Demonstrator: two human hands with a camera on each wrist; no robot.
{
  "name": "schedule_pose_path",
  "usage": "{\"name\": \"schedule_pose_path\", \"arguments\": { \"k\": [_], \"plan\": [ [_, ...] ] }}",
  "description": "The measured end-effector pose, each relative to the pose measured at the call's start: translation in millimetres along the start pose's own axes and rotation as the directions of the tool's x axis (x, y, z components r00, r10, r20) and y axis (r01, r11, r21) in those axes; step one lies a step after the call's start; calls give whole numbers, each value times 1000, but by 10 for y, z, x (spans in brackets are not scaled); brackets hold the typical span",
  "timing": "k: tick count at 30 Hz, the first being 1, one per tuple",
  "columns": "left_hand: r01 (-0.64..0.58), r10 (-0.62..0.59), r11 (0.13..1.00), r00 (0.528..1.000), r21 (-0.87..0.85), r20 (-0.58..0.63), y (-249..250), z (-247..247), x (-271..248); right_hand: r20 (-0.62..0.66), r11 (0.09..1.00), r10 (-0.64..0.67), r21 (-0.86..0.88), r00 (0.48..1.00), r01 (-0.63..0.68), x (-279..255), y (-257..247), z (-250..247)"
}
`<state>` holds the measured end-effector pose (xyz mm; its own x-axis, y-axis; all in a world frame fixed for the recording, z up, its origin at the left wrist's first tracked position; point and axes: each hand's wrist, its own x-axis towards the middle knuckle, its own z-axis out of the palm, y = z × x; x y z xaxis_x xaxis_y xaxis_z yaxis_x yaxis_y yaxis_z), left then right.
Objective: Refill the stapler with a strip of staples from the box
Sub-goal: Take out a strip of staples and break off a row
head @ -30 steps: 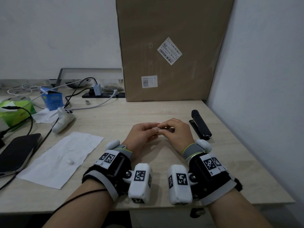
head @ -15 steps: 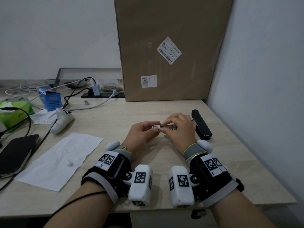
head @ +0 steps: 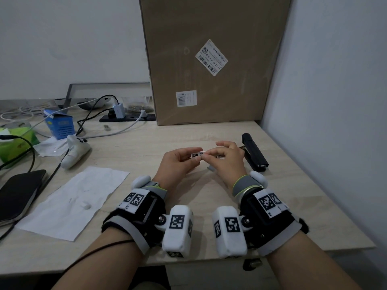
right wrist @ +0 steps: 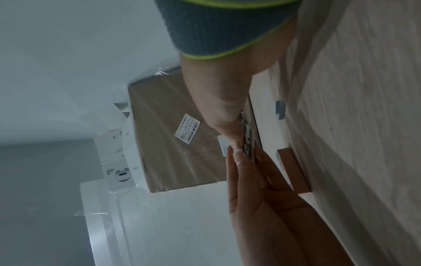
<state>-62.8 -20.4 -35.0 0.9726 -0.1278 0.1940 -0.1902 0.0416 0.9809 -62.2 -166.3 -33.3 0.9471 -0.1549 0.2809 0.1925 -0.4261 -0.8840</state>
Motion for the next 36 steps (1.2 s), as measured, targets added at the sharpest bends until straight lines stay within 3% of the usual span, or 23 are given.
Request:
{"name": "schedule_pose_path", "arguments": {
  "k": [5, 14, 18, 21, 23, 27, 36],
  "plan": [
    [34, -33, 998, 999, -56, 25, -4, 0, -5, 1, 995, 63, 73, 998, -63, -41, -19, -20],
    [73, -65, 989, 996, -131, 65, -20, 7, 6, -68, 996, -19, -92, 997, 13, -26, -26, -35],
    [92, -85, 975, 996, -200, 41, -34, 21, 28, -97, 997, -34, -73, 995, 26, -21, -33, -25],
    [107, -119, 952, 993, -286, -25, -25, 17, 59, -244, 996, -79, 18, 967, 85, 25, -29, -28],
    [112, -135, 940, 990, -323, -49, -24, 6, 77, -316, 986, -32, 144, 948, 82, 49, -28, -53],
    [133, -167, 923, 984, -360, -64, -33, -6, 86, -215, 968, 120, 242, 969, -66, 101, 32, 4],
    [168, -197, 876, 980, -452, -16, -32, 2, 75, -103, 888, 35, 459, 994, 16, 6, -80, -24]
  ]
}}
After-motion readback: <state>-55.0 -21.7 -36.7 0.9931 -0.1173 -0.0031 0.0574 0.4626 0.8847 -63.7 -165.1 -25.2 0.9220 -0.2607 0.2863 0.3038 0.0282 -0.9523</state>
